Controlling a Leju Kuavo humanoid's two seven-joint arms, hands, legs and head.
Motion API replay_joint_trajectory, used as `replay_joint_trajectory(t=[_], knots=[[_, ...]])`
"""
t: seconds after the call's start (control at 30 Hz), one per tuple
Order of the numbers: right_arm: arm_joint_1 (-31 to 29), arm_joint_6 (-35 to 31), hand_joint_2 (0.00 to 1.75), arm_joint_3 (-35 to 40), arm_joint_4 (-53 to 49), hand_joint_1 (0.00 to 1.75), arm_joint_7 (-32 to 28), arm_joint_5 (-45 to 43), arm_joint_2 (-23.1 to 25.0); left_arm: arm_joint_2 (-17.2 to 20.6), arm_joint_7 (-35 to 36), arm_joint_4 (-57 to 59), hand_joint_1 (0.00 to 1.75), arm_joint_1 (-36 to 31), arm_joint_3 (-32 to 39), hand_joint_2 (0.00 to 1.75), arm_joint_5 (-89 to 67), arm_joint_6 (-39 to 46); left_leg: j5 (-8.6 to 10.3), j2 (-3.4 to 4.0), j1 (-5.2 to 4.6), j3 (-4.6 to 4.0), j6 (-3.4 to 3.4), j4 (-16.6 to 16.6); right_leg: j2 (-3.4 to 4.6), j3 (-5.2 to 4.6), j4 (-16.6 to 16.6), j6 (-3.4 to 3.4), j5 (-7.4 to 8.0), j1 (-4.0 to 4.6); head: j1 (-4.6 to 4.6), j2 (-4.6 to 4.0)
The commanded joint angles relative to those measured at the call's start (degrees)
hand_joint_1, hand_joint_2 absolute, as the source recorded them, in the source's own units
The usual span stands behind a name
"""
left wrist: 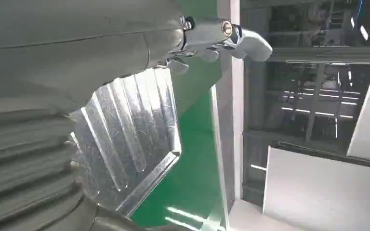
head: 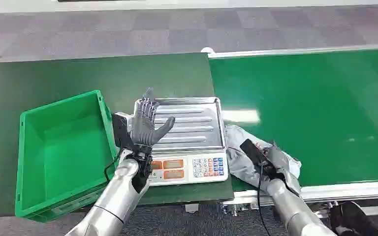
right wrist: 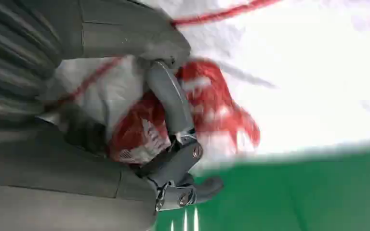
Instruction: Moved the parcel from conveyor to table for the left to box.
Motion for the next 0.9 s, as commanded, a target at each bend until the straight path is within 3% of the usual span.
replay_joint_trajectory(t=[0.03, 0.27, 0.3, 0.37, 0.4, 0.67, 0.9], knots=[[1.19, 16.64, 1.75, -0.98, 12.05, 0.00, 0.83, -3.70, 1.56, 1.82, -0.40, 5.30, 0.00, -3.68, -3.26, 1.75, 0.84, -1.03, 0.01, -0.23, 0.02, 0.19, 0.05, -0.09, -0.07, 0.23, -0.11, 0.01, -0.03, 0.01, -0.04, 0.00], [1.27, 17.20, 1.75, -0.62, 12.18, 0.00, 0.49, -3.59, 2.08, 1.84, -0.44, 5.44, 0.00, -3.83, -3.27, 1.75, 0.87, -0.95, 0.07, -0.39, -0.01, 0.32, 0.11, -0.23, -0.09, 0.37, -0.23, 0.02, -0.01, -0.03, -0.02, 0.00], [-0.17, 16.92, 1.75, -1.10, 11.61, 0.00, -0.27, -4.43, 2.95, 2.10, -0.71, 5.39, 0.00, -3.82, -2.93, 1.75, 1.04, -0.68, -0.16, -0.07, 0.09, 0.89, 0.02, -0.09, 0.04, 0.87, -0.12, -0.01, -0.17, 0.04, -0.02, 0.00], [-1.33, 16.21, 1.75, -3.22, 11.24, 0.00, -3.73, -7.13, 3.53, 2.34, -0.91, 4.86, 0.00, -3.40, -2.49, 1.75, 1.15, -0.36, -0.11, -0.07, 0.11, 1.01, 0.03, -0.14, 0.08, 1.00, -0.16, -0.02, -0.15, 0.01, -0.02, 0.00], [-1.55, 16.23, 1.75, -3.60, 11.22, 1.75, -4.12, -7.63, 3.63, 2.38, -0.97, 4.77, 0.00, -3.29, -2.37, 1.75, 1.20, -0.31, -0.17, 0.05, 0.13, 1.02, 0.01, -0.07, 0.14, 0.99, -0.11, -0.03, -0.17, 0.02, 0.00, 0.00], [-3.78, 13.54, 1.75, -6.16, 9.47, 1.75, -12.07, -13.75, 4.60, 2.90, -1.61, 3.74, 0.00, -2.44, -1.24, 1.75, 1.20, 0.62, -0.04, 0.34, 0.13, 0.90, 0.03, -0.20, 0.49, 0.75, -0.13, -0.15, 0.01, -0.08, -0.02, 0.00], [-4.11, 11.84, 1.75, -6.44, 7.52, 1.75, -14.77, -15.96, 4.77, 2.91, -1.84, 3.86, 0.00, -2.49, -1.01, 1.75, 1.07, 0.71, -0.08, 0.44, 0.19, 0.87, -0.08, -0.14, 0.49, 0.67, -0.04, -0.20, -0.05, -0.07, 0.00, 0.00]])
